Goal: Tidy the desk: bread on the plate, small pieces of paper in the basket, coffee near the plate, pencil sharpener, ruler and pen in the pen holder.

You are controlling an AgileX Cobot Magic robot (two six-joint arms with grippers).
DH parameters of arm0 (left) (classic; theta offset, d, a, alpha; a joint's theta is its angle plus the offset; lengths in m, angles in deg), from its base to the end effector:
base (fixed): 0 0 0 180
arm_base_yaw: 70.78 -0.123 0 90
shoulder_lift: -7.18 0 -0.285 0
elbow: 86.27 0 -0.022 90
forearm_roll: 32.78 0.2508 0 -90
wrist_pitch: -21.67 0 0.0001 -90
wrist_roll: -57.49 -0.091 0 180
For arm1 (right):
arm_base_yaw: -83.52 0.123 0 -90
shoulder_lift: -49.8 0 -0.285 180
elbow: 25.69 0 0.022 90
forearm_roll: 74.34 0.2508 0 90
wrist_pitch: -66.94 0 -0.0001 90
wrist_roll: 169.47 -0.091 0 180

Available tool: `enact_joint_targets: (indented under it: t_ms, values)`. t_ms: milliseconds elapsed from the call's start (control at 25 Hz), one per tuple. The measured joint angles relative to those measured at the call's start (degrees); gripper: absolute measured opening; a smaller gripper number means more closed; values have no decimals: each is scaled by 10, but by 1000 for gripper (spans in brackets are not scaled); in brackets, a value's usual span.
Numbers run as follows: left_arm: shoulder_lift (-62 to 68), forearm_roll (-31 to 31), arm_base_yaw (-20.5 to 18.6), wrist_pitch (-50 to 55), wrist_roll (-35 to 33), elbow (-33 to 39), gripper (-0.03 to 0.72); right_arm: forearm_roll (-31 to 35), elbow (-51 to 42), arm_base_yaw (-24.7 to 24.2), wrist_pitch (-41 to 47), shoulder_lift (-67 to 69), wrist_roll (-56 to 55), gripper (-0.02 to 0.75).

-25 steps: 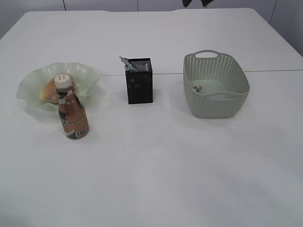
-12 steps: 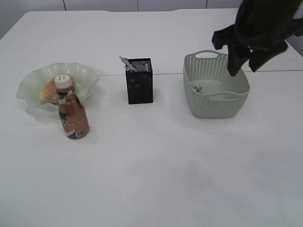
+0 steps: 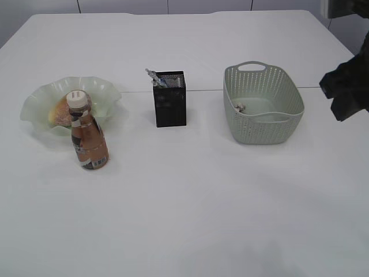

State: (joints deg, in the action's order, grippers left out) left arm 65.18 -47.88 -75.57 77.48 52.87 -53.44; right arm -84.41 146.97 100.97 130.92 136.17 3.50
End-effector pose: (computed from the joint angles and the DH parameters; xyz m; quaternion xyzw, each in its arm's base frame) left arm 0.1512 -0.0070 0.3096 -0.0409 0.9496 -0.1015 0.2939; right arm 0.2601 0.0668 0.3302 -0.1112 0.9712 -0.0420 0.2063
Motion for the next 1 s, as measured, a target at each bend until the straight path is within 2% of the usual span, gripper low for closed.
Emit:
enact_joint_targets:
  t_ms: [400,720,1000]
  values:
    - [-122,46,0,87,7,0,319,-14,-79,-11,-18,-62,15,347]
    - [-207,49,0,143,15,0,318,-16,-135,-11,-17,-166,12,347]
    - [-257,49,0,150,32,0,318,-16,-139,-11,43,-296,-4,347]
